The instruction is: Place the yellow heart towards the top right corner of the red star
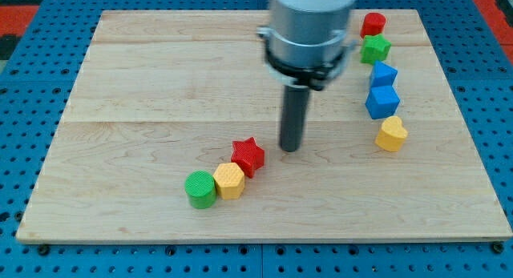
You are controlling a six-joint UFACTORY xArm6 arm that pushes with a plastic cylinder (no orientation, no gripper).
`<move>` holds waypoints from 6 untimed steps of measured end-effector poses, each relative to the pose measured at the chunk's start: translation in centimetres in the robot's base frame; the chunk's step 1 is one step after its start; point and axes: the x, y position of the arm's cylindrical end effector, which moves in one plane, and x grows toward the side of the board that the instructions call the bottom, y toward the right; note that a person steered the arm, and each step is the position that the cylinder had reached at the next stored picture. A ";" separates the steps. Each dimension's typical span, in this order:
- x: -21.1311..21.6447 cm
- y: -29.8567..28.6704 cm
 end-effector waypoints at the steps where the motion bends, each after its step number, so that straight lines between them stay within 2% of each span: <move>1: 0.1 -2.3; 2: 3.2 5.9; 3: 3.6 18.2; 4: 1.5 25.0; 5: -1.9 16.6; 6: -2.1 1.3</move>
